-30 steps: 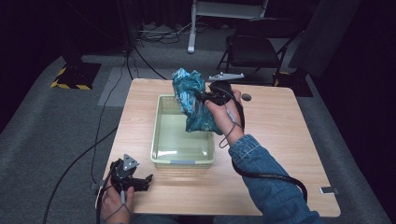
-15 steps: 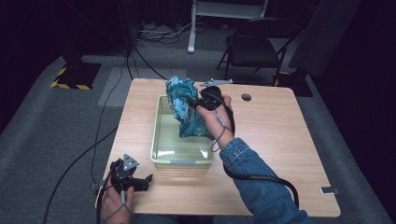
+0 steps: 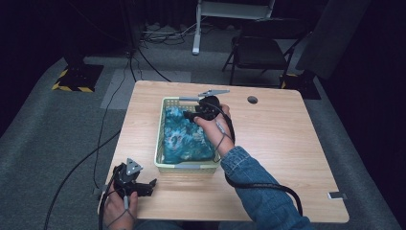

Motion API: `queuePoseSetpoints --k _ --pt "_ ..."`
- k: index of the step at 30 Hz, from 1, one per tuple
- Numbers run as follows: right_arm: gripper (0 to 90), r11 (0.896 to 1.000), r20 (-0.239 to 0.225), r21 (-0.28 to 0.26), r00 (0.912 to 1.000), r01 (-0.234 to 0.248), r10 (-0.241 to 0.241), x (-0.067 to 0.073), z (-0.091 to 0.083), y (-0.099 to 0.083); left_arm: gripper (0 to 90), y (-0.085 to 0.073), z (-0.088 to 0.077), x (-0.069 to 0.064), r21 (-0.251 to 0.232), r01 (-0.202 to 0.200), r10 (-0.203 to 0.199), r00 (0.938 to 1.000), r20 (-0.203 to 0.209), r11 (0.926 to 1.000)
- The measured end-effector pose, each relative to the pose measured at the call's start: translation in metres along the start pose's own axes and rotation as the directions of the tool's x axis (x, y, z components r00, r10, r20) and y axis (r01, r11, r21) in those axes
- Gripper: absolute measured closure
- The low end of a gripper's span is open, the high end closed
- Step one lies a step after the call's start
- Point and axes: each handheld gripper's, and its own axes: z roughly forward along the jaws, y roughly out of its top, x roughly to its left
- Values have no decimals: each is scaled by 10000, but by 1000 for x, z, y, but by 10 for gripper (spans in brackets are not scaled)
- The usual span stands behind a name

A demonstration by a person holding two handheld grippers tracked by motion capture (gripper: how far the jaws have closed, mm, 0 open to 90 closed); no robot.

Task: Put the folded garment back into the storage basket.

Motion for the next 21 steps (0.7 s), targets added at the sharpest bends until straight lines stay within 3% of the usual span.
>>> queuePoseSetpoints --k 8,17,21 --pt "332 9992 -191 75 9991 386 -384 -8 -8 -6 3 0 0 0 0 2 -2 10000 -1 10000" --pt "305 9937 -165 -146 9937 1108 -1110 -15 -32 -3 3 0 0 0 -3 6 -6 10000 -8 10000" --pt "297 9930 -216 -207 9929 1166 -1170 -20 -44 -3 3 0 0 0 -3 16 -16 10000 -1 10000"
